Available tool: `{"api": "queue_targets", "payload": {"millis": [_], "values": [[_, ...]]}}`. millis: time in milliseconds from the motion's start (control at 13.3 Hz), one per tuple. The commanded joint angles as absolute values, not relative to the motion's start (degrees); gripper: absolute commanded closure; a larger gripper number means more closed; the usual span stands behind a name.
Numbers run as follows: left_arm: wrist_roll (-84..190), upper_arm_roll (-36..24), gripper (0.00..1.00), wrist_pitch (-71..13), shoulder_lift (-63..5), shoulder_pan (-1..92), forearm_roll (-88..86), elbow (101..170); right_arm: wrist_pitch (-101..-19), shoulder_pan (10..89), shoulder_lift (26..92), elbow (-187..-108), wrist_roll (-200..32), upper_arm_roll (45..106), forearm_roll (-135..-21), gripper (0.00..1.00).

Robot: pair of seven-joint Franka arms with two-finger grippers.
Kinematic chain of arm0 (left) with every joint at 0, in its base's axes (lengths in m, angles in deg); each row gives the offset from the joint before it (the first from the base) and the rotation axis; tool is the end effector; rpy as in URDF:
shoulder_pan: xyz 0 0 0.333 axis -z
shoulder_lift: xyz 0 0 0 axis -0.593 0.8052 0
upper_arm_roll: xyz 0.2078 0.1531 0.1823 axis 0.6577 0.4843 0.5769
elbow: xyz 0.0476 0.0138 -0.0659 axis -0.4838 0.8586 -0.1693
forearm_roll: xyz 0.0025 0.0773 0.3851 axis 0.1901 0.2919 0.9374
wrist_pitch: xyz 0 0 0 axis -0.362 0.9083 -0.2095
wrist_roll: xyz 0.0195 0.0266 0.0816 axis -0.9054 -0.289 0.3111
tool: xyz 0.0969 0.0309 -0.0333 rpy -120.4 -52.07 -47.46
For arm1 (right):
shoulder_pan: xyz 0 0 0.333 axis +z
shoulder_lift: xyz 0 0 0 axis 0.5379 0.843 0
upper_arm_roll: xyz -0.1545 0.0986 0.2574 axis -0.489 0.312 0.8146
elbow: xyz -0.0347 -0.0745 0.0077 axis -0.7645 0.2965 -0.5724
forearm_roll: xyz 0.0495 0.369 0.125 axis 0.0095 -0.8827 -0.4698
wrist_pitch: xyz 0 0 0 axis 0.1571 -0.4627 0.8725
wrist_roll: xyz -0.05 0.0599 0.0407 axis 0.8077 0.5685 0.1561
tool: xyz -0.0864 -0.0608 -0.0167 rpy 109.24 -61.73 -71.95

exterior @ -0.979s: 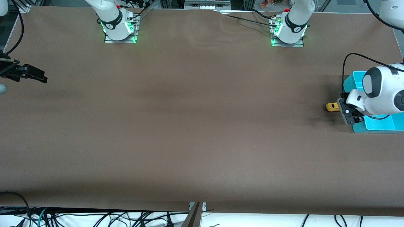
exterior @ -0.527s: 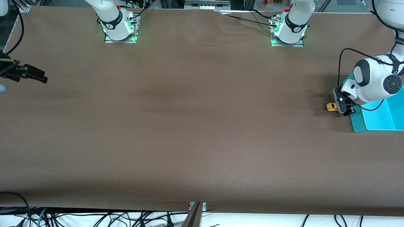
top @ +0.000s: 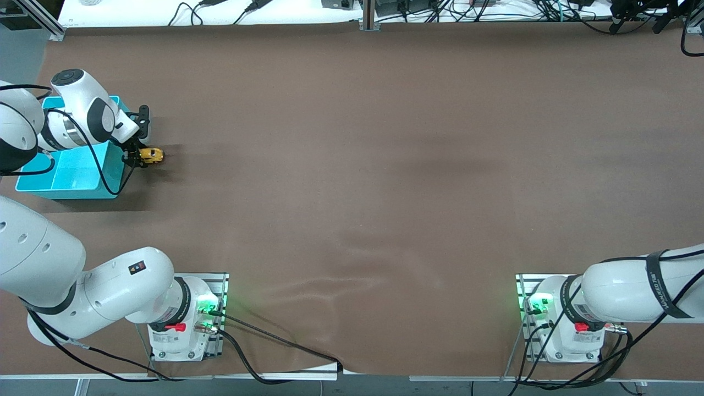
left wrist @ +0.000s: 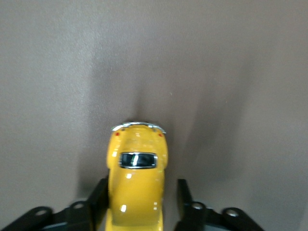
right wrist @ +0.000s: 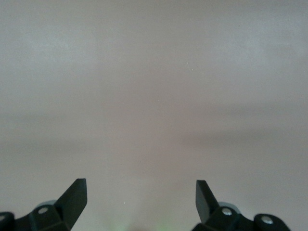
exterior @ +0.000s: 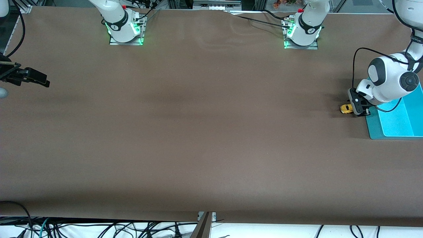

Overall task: Wind and store yellow beetle car
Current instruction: 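Close the left gripper on the car and lift it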

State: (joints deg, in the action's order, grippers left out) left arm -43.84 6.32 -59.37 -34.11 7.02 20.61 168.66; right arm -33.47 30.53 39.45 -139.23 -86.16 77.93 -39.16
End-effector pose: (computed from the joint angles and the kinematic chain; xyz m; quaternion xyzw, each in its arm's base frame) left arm 0.4715 0.2008 0.1798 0.7781 -0.6252 -0.0575 0.0196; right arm 0.5683 -0.0501 0.5777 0.9984 -0.0170 -0.0519 0.0129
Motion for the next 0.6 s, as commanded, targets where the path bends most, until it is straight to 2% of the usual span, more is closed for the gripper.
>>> {"api": "queue_targets", "payload": {"millis": [0, 151, 301, 527], "values": [[-44.8, 4.7, 1.0, -59.2, -36.7, 6.1, 21.3, 169.8, -33.0, 30.6, 39.9, -137.9, -86.9, 78.2, -38.6, 0.0], [-44.0, 1.7, 1.0, -55.3, -40.5, 6.1, 21.1, 169.1, -33.0, 30.6, 39.9, -137.9, -87.0, 78.4, -38.6, 0.0], [-41.8, -0.8, 1.0, -44.5, -42.9, 6.1, 21.0, 164.4, -33.0, 30.6, 39.9, -137.9, -86.9, 78.3, -38.6, 0.0], [-42.1, -1.0, 1.0, -27.0, -43.1, 5.9, 20.0, 154.9, -33.0, 30.6, 39.9, -137.9, -86.9, 78.3, -38.6, 0.0]]}}
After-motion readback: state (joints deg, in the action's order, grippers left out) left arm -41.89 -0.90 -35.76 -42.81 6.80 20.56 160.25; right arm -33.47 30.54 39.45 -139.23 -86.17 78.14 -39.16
